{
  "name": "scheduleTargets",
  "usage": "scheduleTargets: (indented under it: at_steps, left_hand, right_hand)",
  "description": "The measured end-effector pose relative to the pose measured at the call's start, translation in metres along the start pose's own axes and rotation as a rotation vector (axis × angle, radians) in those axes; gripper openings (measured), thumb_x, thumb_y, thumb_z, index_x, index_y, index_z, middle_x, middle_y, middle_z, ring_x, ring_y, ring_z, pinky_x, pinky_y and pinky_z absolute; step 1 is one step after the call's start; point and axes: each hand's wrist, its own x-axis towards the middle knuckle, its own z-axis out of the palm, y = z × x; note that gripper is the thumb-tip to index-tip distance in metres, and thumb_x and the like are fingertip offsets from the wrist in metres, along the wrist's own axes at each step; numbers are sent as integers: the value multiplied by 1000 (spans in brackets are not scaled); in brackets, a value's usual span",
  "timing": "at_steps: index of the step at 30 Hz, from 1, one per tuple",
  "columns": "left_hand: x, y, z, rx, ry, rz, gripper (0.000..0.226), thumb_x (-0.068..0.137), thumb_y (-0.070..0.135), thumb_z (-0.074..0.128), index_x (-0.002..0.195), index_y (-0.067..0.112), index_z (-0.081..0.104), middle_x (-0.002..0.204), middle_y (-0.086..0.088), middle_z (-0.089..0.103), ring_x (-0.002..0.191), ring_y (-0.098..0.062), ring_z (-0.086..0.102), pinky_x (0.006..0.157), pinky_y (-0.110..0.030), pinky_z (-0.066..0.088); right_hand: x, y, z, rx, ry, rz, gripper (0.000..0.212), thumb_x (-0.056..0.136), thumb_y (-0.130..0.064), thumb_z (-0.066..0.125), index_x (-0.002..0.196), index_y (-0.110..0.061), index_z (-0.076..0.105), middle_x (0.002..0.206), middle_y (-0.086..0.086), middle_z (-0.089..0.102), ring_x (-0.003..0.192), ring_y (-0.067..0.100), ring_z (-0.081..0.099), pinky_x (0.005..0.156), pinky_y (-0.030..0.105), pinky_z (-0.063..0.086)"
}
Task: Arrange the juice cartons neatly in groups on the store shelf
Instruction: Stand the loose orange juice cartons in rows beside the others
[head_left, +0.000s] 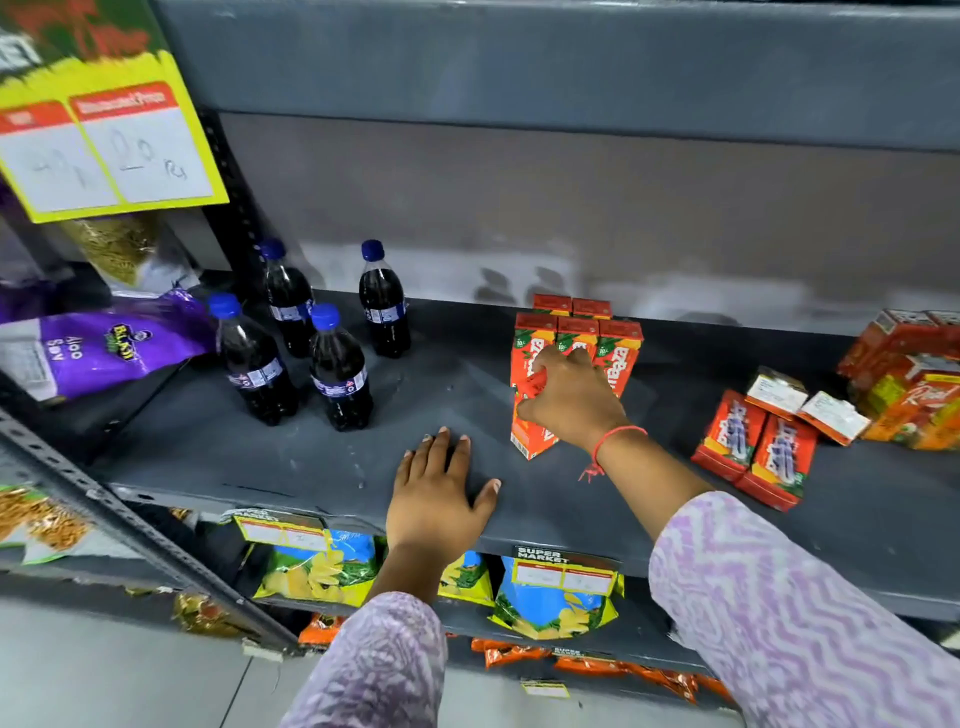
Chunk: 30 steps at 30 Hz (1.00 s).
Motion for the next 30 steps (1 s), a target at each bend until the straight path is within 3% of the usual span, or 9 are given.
scheduleTargets:
  at_steps: [5,10,13,16,19,24,30]
  left_hand:
    - [-2,1,-3,-7,-18,3,91,67,66,1,144,23,21,156,-3,19,144,-22,13,119,-36,6]
    - [-1,2,-4,-2,-41,8,69,87,59,24,145,22,18,157,-4,15,145,-22,10,119,-36,4]
    - [-1,2,-4,-7,-38,10,66,90,55,31,145,22,18,157,-4,14,145,-22,10,119,-36,3]
    - [-1,1,-2,-5,-34,6,74,82,62,19,144,22,19,157,-4,16,145,-22,11,119,-36,4]
    - [0,1,-1,1,-31,5,83,74,66,9,144,22,20,157,-4,17,145,-22,12,119,-37,5]
    - [0,0,-1,9,-36,3,81,76,64,12,144,21,19,157,-4,16,145,-22,11,119,-36,4]
    - [-1,1,-4,3,-52,7,78,78,60,16,145,21,17,157,-4,14,145,-22,9,119,-37,3]
  right_hand:
    - [0,3,-2,4,-15,-22,48,73,-18,66,119,-15,52,121,17,47,111,41,48,95,43,47]
    - [-3,0,2,-152,44,6,57,79,-30,64,128,-8,45,133,20,43,117,44,46,94,44,45]
    - [-3,-3,-5,-162,-61,38,70,77,-40,68,134,-9,41,141,19,35,126,42,39,101,44,40]
    - [0,-3,-21,-125,-172,0,77,74,-30,73,140,-14,36,144,17,33,131,38,38,108,40,35]
    - [1,-2,-27,-97,-183,-40,63,75,-17,72,133,-9,48,137,15,50,122,32,50,99,36,43]
    - [-1,-4,-11,-27,11,-1,33,75,-25,73,99,-3,66,106,15,67,98,34,63,81,35,50]
    - [-4,0,-5,-46,57,-55,28,78,-19,70,101,-4,67,104,16,69,97,35,64,83,36,53]
